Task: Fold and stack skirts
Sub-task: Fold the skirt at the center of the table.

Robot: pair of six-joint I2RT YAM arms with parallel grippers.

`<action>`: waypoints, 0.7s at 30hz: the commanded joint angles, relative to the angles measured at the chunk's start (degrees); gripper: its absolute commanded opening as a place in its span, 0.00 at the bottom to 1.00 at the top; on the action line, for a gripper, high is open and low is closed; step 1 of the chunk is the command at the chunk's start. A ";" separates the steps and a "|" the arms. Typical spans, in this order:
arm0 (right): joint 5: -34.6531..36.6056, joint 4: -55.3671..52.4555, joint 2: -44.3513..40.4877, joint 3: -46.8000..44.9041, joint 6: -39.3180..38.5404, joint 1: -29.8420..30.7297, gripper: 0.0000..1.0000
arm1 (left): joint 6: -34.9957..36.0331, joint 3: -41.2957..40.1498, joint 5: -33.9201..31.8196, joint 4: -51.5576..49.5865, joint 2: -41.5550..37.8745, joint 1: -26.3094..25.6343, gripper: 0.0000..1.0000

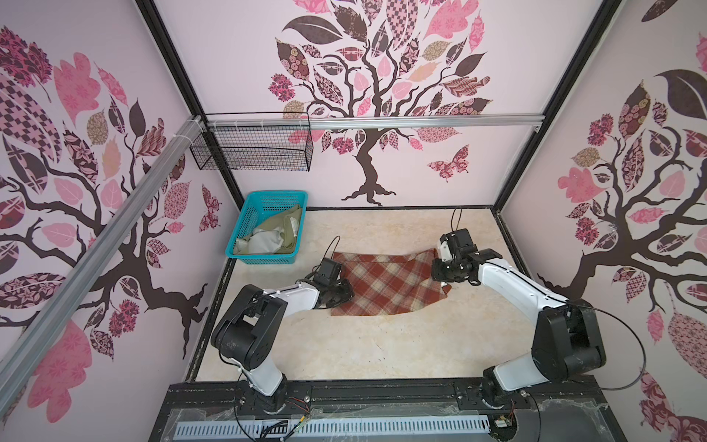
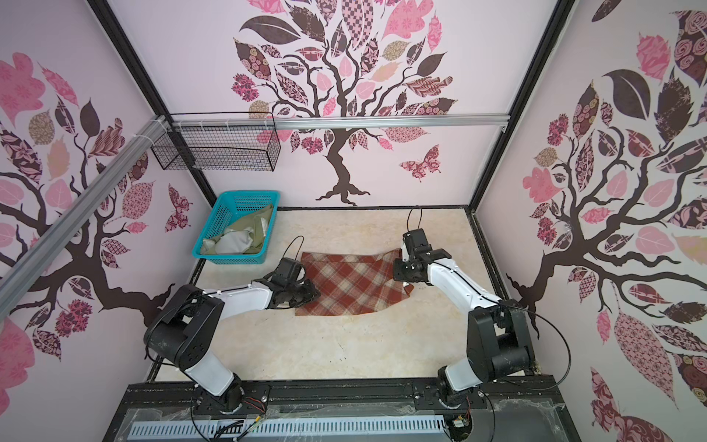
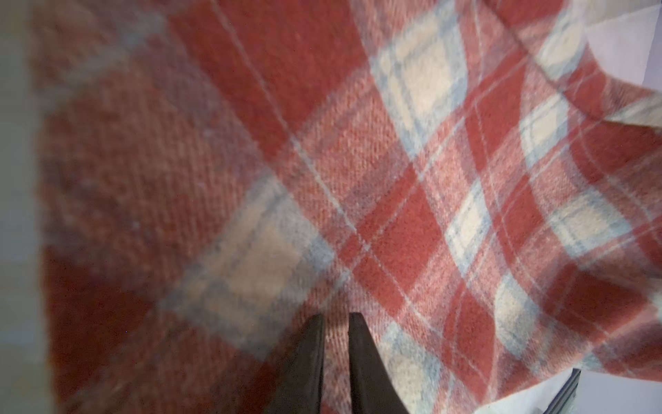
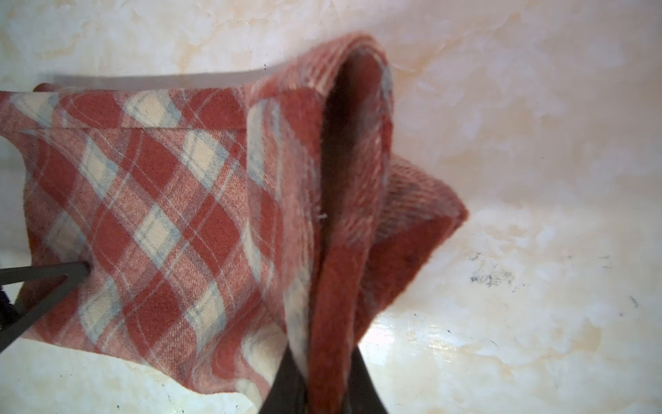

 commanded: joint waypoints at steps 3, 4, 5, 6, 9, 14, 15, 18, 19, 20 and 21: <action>1.18 -2.37 -2.82 3.27 -0.76 -0.03 0.00 | -3.46 -2.36 0.33 4.35 3.65 -1.76 0.17; 1.10 -2.45 -2.90 3.45 -0.66 0.06 0.00 | -3.76 -2.48 0.76 4.99 4.32 -1.95 0.17; 0.89 -2.60 -2.94 3.70 -0.56 0.09 0.00 | -3.89 -2.41 0.96 5.25 4.66 -2.23 0.17; 0.74 -2.67 -2.97 3.93 -0.50 0.14 0.00 | -3.98 -2.33 0.98 5.33 5.14 -2.48 0.17; -0.04 -2.91 -3.07 4.68 -0.07 0.52 0.00 | -4.49 -2.17 0.88 5.98 6.11 -3.63 0.17; 0.19 -2.81 -2.45 6.19 0.81 3.64 0.00 | -5.51 -1.28 0.88 6.95 8.28 -6.47 0.17; -0.03 -2.95 -2.10 6.44 1.07 4.28 0.00 | -5.88 -1.07 0.88 7.36 8.85 -6.99 0.17; -0.86 -2.64 -1.30 6.81 1.80 5.08 0.00 | -7.12 -0.61 1.15 8.75 10.37 -8.71 0.17; -0.93 -2.40 -1.17 6.81 1.88 5.35 0.00 | -7.47 -0.32 1.16 8.92 10.90 -9.32 0.17; -0.87 -2.37 -1.03 6.81 1.96 5.55 0.00 | -7.79 0.01 1.15 9.03 11.15 -9.96 0.17; -0.90 -2.33 -0.91 6.91 2.17 5.81 0.00 | -8.05 0.44 1.07 9.03 11.69 -10.72 0.17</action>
